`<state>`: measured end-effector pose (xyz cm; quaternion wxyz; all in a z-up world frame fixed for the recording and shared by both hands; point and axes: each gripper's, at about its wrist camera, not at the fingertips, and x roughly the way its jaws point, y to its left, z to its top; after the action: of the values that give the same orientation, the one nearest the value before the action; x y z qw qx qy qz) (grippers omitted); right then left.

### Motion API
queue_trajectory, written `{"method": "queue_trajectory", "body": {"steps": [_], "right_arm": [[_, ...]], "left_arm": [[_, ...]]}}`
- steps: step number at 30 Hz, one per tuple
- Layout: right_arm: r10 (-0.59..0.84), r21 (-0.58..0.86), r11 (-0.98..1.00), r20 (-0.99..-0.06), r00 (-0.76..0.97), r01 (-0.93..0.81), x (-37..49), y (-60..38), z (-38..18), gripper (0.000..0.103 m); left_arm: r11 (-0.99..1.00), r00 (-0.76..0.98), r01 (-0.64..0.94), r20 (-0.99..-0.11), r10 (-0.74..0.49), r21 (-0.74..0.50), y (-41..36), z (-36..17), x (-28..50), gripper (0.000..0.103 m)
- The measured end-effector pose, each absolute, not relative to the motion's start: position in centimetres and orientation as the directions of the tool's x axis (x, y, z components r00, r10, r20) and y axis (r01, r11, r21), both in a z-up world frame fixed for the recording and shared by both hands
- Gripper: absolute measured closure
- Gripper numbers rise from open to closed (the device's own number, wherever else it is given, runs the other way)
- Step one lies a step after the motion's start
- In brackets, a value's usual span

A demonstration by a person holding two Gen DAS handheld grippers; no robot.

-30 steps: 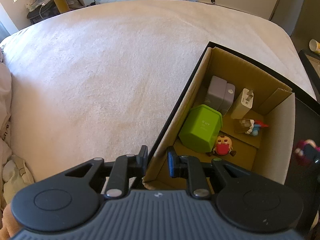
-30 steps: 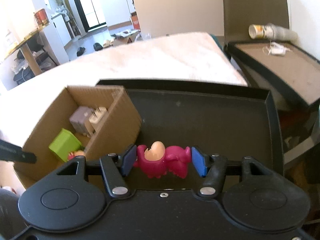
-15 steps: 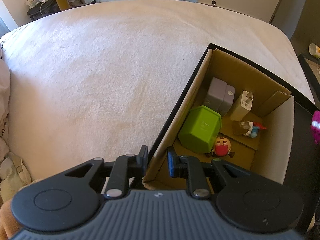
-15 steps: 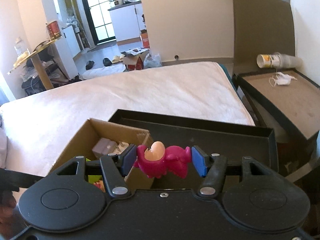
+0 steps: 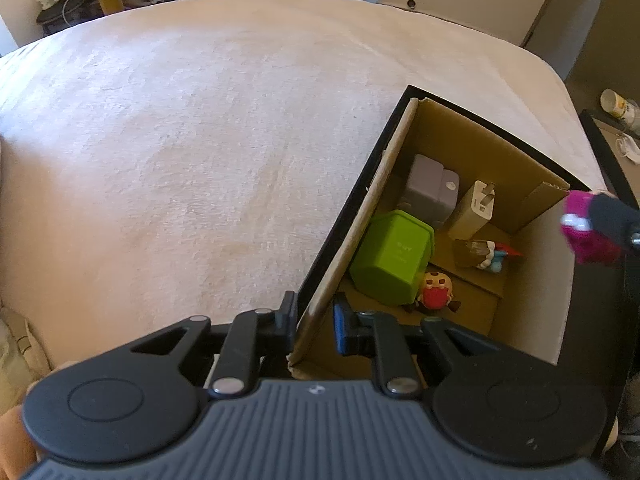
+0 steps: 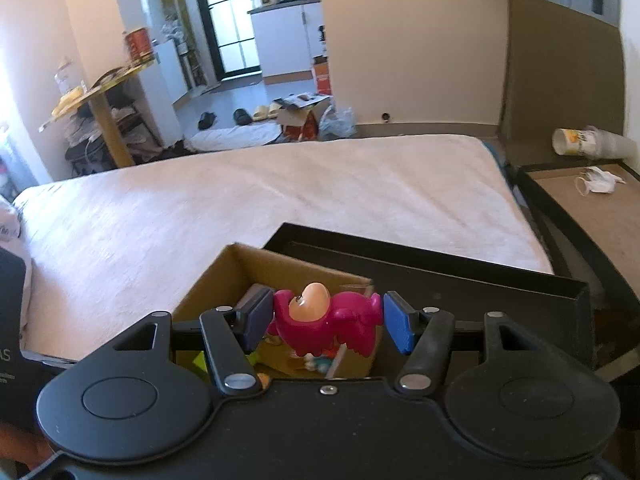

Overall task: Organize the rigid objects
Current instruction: 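Carry the pink dinosaur over the box with the right gripper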

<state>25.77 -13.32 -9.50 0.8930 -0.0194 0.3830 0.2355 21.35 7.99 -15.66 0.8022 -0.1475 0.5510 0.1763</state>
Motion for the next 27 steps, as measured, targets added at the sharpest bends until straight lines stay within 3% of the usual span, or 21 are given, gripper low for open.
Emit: {"method": "queue_trajectory", "body": {"steps": [16, 27], "right_arm": [[0.360, -0.065, 0.780, -0.767, 0.531, -0.623, 23.1, -7.5, -11.5, 0.044], [0.249, -0.259, 0.703, -0.783, 0.570, -0.662, 21.9, -5.8, -13.0, 0.043]], "left_arm": [[0.892, 0.341, -0.436, -0.939, 0.039, -0.122, 9.2, -16.2, 20.9, 0.087], [0.898, 0.349, -0.422, -0.937, 0.033, -0.126, 9.1, -16.0, 21.0, 0.088]]}}
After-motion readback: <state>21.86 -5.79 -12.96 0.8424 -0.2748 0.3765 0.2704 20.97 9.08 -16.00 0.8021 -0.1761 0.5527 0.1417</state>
